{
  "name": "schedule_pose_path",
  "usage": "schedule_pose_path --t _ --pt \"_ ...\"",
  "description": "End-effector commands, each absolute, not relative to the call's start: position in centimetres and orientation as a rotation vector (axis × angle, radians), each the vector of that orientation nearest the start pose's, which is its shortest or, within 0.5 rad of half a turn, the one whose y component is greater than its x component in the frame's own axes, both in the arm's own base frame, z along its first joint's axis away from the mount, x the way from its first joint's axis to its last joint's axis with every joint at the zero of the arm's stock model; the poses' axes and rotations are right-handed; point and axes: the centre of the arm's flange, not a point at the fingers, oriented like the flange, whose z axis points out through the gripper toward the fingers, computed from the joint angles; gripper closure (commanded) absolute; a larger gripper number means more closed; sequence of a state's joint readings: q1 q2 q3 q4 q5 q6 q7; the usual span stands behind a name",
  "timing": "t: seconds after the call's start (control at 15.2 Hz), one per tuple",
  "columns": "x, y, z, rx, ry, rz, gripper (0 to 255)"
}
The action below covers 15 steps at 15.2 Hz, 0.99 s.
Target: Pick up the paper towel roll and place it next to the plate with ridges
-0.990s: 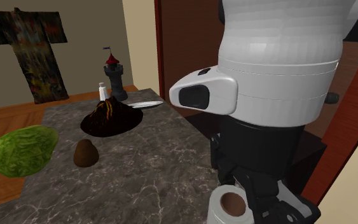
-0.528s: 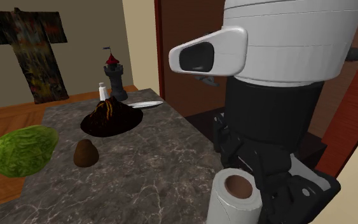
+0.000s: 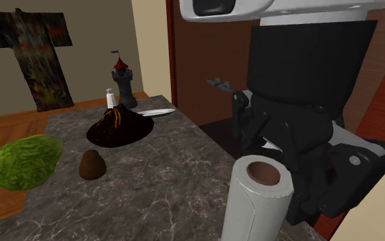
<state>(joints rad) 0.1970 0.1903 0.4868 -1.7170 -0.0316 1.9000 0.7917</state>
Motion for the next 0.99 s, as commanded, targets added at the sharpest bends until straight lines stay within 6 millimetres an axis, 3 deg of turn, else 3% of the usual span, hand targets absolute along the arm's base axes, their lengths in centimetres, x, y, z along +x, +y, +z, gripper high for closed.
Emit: schedule_pose_path --t 0.0,0.92 --pt "48.9 37.2 49.4 -3.084 0.164 0.044 255" --pt "48.9 37.2 56.8 -3.084 0.164 0.044 255"
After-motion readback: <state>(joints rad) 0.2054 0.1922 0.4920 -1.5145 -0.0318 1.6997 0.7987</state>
